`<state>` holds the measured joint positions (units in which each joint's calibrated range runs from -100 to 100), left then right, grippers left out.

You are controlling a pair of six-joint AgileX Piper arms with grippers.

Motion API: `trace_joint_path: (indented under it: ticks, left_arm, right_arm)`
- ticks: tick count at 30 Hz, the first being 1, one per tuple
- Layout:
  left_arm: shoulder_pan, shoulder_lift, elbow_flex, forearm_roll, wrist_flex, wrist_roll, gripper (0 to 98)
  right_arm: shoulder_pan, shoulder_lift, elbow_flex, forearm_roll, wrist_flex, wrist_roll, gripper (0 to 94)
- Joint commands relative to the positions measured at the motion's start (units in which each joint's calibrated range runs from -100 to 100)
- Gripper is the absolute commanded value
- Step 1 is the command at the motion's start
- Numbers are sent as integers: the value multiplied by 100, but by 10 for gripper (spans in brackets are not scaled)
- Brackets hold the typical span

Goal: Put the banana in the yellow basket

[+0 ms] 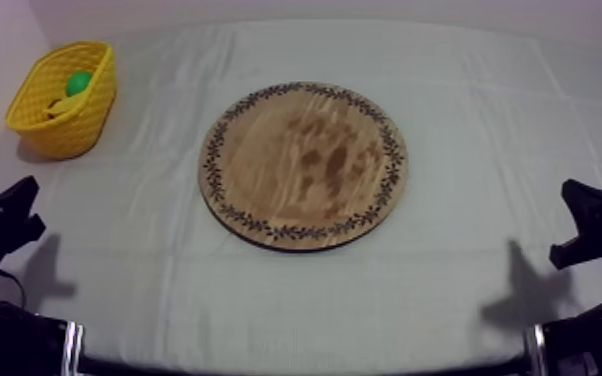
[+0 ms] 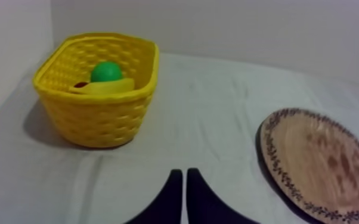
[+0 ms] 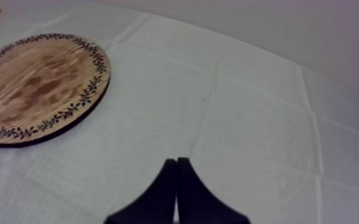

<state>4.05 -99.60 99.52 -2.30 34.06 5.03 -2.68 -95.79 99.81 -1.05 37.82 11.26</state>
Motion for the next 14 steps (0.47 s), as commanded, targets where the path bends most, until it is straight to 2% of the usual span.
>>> trace_joint_path:
  ticks: [1,14]
  left_arm:
    - [11,-16,13,-1,-52,189,1]
    - [26,-39,25,-2,-91,314,1]
  right_arm:
    - [0,3,-3,0,1,0,2]
    - [0,3,-3,0,1,0,2]
